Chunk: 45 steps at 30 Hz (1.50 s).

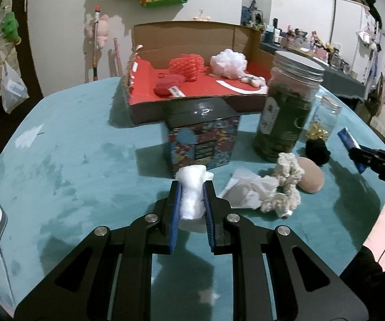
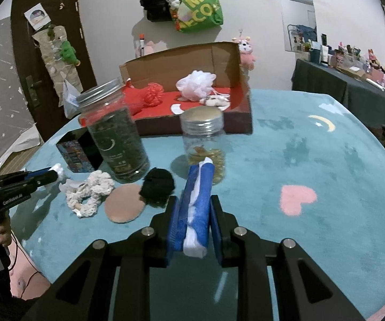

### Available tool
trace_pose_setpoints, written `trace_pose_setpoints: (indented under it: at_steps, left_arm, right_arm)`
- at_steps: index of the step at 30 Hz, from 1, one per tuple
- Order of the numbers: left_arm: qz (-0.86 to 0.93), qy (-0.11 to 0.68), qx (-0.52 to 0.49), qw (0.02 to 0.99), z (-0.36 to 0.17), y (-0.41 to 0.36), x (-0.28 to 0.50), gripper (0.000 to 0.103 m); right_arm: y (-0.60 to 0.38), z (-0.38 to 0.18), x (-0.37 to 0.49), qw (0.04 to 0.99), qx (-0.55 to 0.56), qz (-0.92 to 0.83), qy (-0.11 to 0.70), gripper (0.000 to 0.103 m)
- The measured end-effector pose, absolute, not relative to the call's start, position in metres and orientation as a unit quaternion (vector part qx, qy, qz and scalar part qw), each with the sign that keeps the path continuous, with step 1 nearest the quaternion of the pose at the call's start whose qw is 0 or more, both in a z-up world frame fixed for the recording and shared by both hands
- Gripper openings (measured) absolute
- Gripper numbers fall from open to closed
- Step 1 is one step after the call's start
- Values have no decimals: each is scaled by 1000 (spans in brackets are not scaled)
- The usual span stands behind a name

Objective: Organize soft objects
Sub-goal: 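Lift the cloth and tube and carry both into the box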

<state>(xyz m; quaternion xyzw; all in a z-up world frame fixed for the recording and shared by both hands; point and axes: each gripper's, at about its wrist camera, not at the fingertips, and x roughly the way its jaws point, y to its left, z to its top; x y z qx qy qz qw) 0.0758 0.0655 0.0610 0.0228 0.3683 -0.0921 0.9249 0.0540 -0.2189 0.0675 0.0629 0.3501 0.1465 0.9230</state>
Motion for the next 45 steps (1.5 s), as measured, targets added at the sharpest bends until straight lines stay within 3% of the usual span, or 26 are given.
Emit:
trace_pose_setpoints:
  at_steps: [23,45]
  left_arm:
    - [-78,393,38,915,55,109,134,16]
    - [-148,367,50,917,85,122,177,16]
  right_arm:
    - [-266,72,121,912,63,162,372,25]
    - [-260,92,178,896,17,255,363,25]
